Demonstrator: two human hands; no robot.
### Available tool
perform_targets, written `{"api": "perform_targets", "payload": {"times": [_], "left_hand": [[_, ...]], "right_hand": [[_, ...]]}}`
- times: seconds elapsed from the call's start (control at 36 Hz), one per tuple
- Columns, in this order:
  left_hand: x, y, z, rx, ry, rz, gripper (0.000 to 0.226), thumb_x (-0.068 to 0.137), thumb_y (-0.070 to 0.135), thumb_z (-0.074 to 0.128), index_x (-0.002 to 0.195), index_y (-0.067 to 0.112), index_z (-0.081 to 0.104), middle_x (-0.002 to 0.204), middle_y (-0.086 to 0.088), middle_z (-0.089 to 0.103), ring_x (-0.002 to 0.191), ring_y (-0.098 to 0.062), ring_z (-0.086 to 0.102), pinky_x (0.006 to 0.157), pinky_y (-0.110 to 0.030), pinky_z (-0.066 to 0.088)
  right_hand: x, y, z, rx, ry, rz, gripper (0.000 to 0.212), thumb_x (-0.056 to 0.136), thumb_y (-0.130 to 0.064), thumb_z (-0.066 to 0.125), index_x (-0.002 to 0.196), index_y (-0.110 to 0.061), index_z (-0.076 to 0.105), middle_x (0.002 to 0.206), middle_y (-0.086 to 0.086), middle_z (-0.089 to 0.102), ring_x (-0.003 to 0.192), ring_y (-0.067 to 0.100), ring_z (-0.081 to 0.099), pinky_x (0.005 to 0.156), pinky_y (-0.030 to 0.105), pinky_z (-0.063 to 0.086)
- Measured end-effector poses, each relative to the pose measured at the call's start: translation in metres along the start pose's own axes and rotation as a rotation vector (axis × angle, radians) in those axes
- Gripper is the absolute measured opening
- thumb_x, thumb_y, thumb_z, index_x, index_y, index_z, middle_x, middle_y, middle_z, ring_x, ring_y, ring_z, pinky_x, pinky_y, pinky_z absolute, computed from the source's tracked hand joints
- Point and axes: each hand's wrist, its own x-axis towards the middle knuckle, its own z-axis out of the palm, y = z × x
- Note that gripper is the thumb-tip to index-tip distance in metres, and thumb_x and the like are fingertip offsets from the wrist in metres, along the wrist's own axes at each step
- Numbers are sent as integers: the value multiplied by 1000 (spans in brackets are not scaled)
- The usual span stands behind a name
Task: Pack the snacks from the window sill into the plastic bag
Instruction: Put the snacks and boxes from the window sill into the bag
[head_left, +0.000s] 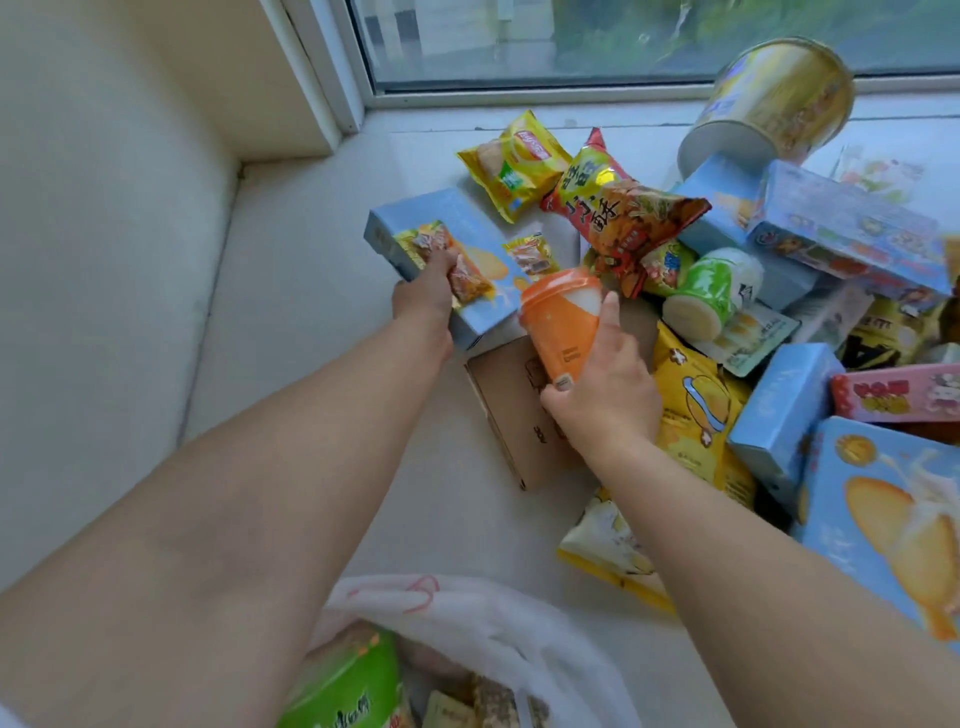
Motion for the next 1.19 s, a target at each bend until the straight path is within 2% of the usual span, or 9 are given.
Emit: {"api": "perform_targets", "payload": {"times": [0.14, 0.39, 0.47, 0.56, 0.64, 0.81, 0.92, 1.0, 1.19], "left_hand": [[-44, -4, -48, 4, 5, 149, 35, 77, 20, 72, 108, 11, 59, 99, -8, 69, 79, -21, 68, 75, -38, 58], [-141, -23, -152, -103, -27, 308, 17, 89, 14, 62, 105, 19, 59, 106, -1, 68, 101, -22, 65, 93, -43, 52], [-180, -35, -182, -64, -35, 337, 16, 89, 14, 62, 100, 24, 57, 104, 1, 67, 100, -20, 65, 90, -41, 52], [-213, -53, -211, -30, -55, 356, 28, 88, 16, 64, 114, 21, 55, 114, -2, 65, 103, -20, 64, 88, -40, 53], [-240, -72, -231, 28, -94, 343, 36, 86, 20, 66, 120, 20, 52, 115, -4, 65, 103, -22, 65, 88, -44, 53], [-277, -104, -265, 115, -170, 251, 21, 87, 16, 64, 102, 25, 52, 105, -5, 66, 93, -23, 66, 78, -40, 54], [-280, -130, -297, 225, -296, 111, 27, 87, 6, 62, 112, 11, 56, 108, -16, 67, 84, -22, 69, 70, -35, 57], [-277, -150, -318, 442, -357, 42, 37, 82, 12, 71, 117, 12, 57, 110, -12, 69, 86, -19, 69, 71, -31, 57], [-280, -173, -312, 642, -194, 264, 51, 79, 17, 76, 120, 18, 45, 105, 1, 63, 93, -17, 62, 81, -29, 50]], "right_hand": [[-40, -7, -8, 88, -13, -27, 99, 76, -32, 67, 151, -22, 3, 137, 8, 39, 122, 29, 43, 91, 38, 40], [-148, -9, -9, 255, -39, -67, 100, 73, -31, 69, 149, -27, 5, 135, 2, 43, 115, 27, 48, 85, 37, 42], [-182, -5, -8, 423, -43, 5, 100, 71, -32, 70, 149, -30, 8, 124, 0, 49, 104, 25, 52, 85, 38, 47], [-212, 2, -8, 576, -44, 34, 99, 71, -27, 74, 148, -33, 13, 110, -6, 49, 92, 17, 54, 79, 34, 47], [-238, 9, -4, 684, -68, 57, 101, 69, -23, 76, 148, -34, 14, 117, -4, 51, 98, 17, 56, 85, 37, 49], [-279, 19, 8, 864, -214, 148, 93, 63, -20, 79, 141, -31, 29, 114, 0, 57, 100, 20, 59, 84, 44, 54], [-303, 28, 15, 775, -274, 165, 99, 53, -28, 74, 140, -33, 29, 118, 0, 57, 102, 19, 59, 83, 39, 53], [-318, 36, 21, 635, -295, 173, 99, 60, -23, 77, 144, -28, 24, 125, 0, 49, 111, 23, 52, 90, 42, 49], [-331, 52, 29, 505, -297, 251, 93, 69, -22, 78, 144, -26, 22, 133, 6, 48, 115, 26, 50, 92, 40, 46]]}}
